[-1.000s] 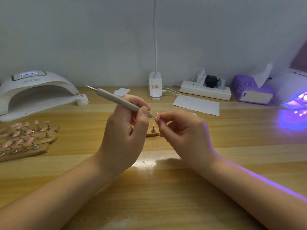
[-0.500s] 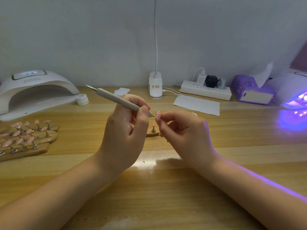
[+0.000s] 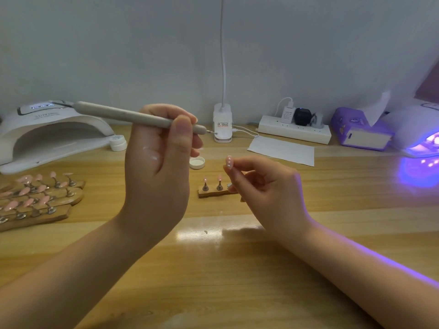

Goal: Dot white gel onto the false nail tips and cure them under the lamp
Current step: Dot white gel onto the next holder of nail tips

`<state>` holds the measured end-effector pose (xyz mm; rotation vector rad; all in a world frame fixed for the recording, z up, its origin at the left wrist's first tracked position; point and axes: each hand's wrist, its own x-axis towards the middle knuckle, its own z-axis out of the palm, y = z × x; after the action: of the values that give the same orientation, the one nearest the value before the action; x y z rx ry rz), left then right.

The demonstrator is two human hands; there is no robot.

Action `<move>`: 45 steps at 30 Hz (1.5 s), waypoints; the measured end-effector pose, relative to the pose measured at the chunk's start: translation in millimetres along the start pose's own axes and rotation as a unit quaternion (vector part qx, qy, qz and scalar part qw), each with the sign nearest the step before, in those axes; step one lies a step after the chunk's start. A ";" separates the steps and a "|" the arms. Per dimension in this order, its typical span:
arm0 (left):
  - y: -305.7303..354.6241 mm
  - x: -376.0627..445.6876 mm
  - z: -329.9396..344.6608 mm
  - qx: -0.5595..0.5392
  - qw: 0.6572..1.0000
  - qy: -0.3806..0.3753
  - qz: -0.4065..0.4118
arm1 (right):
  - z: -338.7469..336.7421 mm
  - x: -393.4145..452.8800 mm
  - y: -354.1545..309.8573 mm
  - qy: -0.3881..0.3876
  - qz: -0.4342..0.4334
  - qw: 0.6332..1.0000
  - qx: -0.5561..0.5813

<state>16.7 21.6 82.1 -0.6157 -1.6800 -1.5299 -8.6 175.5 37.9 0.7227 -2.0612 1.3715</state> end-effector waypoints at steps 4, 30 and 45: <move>-3.0 -2.2 0.4 0.005 1.000 -0.005 -0.015 | 1.3 0.2 2.6 -0.002 -0.007 1.000 0.010; -15.0 -10.9 3.3 0.116 0.991 -0.066 -0.028 | 3.3 0.1 6.1 -0.017 -0.024 0.999 -0.012; -12.4 -11.2 3.5 0.105 0.992 -0.067 -0.031 | 3.1 0.0 5.2 -0.011 -0.018 1.000 -0.008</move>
<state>12.8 24.7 65.7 -0.5681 -1.9483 -1.3564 -12.7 174.4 33.6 0.7675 -2.0644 1.3312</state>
